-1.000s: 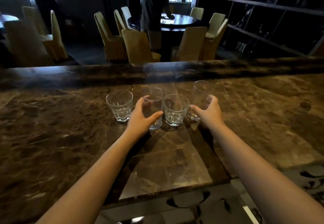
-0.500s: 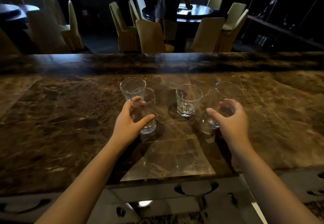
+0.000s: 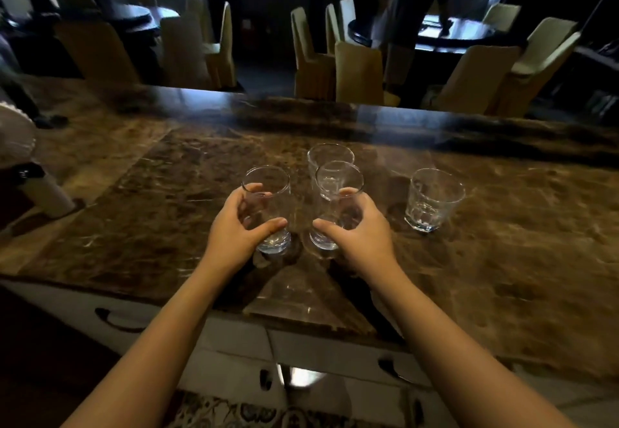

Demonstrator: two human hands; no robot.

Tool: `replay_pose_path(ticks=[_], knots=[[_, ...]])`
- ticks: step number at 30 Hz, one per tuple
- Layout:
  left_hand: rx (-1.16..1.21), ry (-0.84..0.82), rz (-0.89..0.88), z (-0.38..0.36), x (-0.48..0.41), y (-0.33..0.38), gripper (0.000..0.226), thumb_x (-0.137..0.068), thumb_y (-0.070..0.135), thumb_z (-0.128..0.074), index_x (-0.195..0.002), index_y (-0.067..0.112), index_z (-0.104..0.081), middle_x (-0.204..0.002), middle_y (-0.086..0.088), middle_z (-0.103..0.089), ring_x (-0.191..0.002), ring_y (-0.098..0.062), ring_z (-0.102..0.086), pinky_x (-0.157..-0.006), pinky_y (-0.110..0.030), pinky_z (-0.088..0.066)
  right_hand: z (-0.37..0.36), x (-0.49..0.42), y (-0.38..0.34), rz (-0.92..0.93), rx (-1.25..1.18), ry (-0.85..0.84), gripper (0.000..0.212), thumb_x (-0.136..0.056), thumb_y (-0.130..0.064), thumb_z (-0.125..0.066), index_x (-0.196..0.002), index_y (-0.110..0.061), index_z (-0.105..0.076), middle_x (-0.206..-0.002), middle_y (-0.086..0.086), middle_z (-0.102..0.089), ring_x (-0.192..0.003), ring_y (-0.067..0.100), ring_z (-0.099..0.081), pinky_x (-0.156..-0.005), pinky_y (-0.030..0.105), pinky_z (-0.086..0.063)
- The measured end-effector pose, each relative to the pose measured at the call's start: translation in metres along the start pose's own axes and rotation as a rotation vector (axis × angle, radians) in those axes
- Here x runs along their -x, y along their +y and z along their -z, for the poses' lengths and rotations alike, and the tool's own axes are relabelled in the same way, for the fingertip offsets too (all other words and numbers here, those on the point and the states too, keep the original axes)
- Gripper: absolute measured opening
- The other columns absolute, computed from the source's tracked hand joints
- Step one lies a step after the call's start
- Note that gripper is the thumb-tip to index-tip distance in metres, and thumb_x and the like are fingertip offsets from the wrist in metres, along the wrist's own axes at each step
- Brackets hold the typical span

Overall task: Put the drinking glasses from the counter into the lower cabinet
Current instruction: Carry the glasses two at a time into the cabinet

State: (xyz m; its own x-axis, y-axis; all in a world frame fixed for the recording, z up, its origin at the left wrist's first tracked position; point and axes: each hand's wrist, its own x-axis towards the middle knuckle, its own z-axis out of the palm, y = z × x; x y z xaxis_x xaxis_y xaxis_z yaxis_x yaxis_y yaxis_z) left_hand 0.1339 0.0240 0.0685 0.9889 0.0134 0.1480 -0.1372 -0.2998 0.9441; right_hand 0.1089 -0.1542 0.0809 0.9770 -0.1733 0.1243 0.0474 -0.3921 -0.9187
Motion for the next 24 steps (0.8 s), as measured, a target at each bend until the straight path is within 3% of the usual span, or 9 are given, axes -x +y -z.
replay_pose_path(ticks=[3, 7, 14, 19, 21, 24], knots=[[0.010, 0.041, 0.003, 0.013, -0.008, -0.007, 0.058, -0.070, 0.011, -0.076, -0.117, 0.028, -0.046, -0.101, 0.021, -0.057, -0.099, 0.003, -0.057, -0.086, -0.011, -0.045, -0.024, -0.014, -0.004, 0.016, -0.005, -0.059, 0.057, -0.073, -0.023, -0.078, -0.124, -0.018, -0.052, -0.110, -0.011, -0.056, -0.102, 0.005, -0.051, -0.079, 0.011, -0.040], [0.025, 0.056, -0.004, 0.021, -0.022, -0.016, 0.060, -0.070, 0.009, -0.076, -0.121, 0.022, -0.047, -0.109, 0.007, -0.061, -0.102, -0.002, -0.060, -0.083, -0.008, -0.050, -0.048, -0.030, -0.003, 0.017, -0.005, -0.083, 0.059, -0.074, -0.023, -0.077, -0.126, -0.015, -0.051, -0.122, 0.000, -0.062, -0.103, 0.005, -0.051, -0.079, 0.011, -0.039], [0.010, 0.055, -0.029, 0.023, -0.043, -0.022, 0.061, -0.072, 0.012, -0.074, -0.125, 0.020, -0.045, -0.105, 0.015, -0.058, -0.097, 0.006, -0.057, -0.076, 0.002, -0.047, -0.068, -0.048, -0.003, 0.013, -0.010, -0.067, 0.066, -0.074, -0.024, -0.077, -0.131, -0.012, -0.047, -0.128, 0.003, -0.059, -0.116, 0.012, -0.053, -0.092, 0.019, -0.039], [0.004, 0.085, 0.000, 0.024, -0.053, -0.027, 0.066, -0.074, 0.014, -0.073, -0.132, 0.020, -0.042, -0.123, 0.004, -0.056, -0.112, -0.009, -0.057, -0.090, -0.014, -0.046, -0.076, -0.059, -0.003, 0.008, 0.020, -0.109, 0.073, -0.077, -0.027, -0.074, -0.138, -0.012, -0.037, -0.136, 0.003, -0.051, -0.127, 0.016, -0.047, -0.096, 0.021, -0.037], [-0.020, 0.095, 0.014, 0.023, -0.053, -0.027, 0.073, -0.074, 0.016, -0.074, -0.136, 0.019, -0.036, -0.131, 0.003, -0.052, -0.118, -0.009, -0.052, -0.090, -0.011, -0.043, -0.078, -0.061, -0.003, 0.004, 0.034, -0.122, 0.077, -0.077, -0.030, -0.074, -0.140, -0.011, -0.033, -0.140, 0.004, -0.047, -0.130, 0.017, -0.044, -0.100, 0.023, -0.037], [-0.134, 0.233, 0.023, 0.021, -0.036, -0.023, 0.083, -0.073, 0.027, -0.074, -0.142, 0.018, -0.028, -0.141, -0.002, -0.043, -0.126, -0.013, -0.045, -0.097, -0.017, -0.040, -0.068, -0.051, -0.001, 0.072, 0.216, -0.105, 0.082, -0.076, -0.034, -0.073, -0.142, -0.012, -0.029, -0.146, 0.003, -0.040, -0.135, 0.016, -0.037, -0.108, 0.028, -0.035]])
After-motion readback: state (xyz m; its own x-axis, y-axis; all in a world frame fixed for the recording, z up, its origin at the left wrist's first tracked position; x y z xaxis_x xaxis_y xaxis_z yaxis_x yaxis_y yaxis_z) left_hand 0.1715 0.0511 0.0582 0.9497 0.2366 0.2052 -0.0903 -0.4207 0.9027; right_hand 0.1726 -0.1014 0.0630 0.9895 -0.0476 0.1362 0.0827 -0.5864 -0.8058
